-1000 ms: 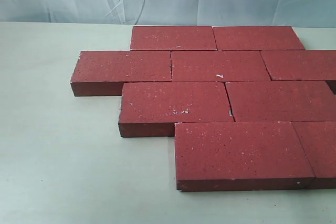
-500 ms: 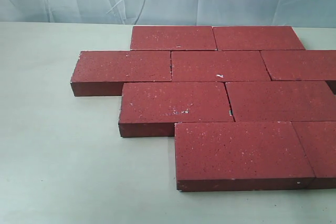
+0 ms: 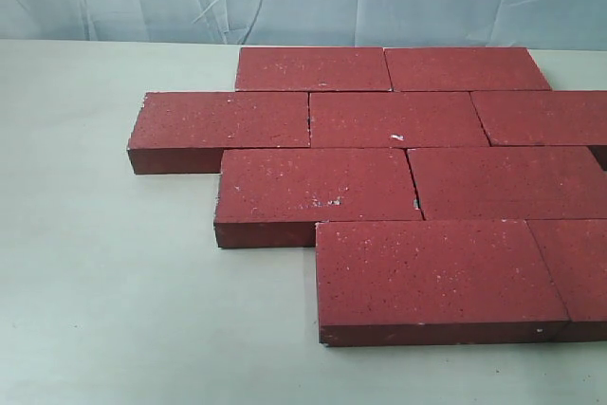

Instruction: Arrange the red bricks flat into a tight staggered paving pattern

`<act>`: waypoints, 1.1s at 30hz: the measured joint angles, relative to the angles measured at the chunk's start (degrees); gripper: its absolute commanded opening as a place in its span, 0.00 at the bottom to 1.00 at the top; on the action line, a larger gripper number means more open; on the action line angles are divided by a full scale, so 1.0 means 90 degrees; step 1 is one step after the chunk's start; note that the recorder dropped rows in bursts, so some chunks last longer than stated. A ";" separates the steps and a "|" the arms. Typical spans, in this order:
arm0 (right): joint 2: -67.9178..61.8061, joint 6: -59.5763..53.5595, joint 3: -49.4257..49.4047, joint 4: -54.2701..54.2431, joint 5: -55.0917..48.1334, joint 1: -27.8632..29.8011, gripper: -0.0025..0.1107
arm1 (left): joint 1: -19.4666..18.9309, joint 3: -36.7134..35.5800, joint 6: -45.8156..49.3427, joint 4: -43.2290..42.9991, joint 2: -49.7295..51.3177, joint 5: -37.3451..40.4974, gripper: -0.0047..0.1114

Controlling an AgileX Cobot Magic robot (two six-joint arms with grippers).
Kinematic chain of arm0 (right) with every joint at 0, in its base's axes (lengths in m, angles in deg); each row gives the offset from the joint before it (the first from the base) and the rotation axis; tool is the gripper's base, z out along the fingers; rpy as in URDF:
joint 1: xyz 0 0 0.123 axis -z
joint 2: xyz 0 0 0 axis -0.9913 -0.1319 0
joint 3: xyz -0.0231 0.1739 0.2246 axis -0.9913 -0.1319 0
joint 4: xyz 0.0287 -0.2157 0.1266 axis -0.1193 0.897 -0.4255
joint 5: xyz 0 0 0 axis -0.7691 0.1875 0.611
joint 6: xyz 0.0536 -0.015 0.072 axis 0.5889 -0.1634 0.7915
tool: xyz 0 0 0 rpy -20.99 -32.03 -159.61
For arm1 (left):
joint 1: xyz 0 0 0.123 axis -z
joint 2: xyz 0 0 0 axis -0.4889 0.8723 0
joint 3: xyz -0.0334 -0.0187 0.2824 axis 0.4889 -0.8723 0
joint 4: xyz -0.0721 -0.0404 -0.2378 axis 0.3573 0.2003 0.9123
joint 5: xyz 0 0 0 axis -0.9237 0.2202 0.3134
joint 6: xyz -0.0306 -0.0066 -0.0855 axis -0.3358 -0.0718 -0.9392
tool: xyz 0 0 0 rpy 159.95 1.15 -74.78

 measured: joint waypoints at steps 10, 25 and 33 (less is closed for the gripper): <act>0.0000 0.0000 0.0000 0.0000 0.0000 0.0000 0.02 | -0.0973 -0.0726 0.0000 0.0044 -0.0838 0.0942 0.04; 0.0000 0.0000 0.0000 0.0000 0.0000 0.0000 0.02 | -0.1232 -0.2790 0.0000 -0.0285 -0.3556 0.0814 0.04; 0.0000 0.0000 0.0000 0.0000 0.0014 0.0000 0.02 | -0.1232 -0.2847 0.0000 -0.0379 -0.3799 0.0883 0.04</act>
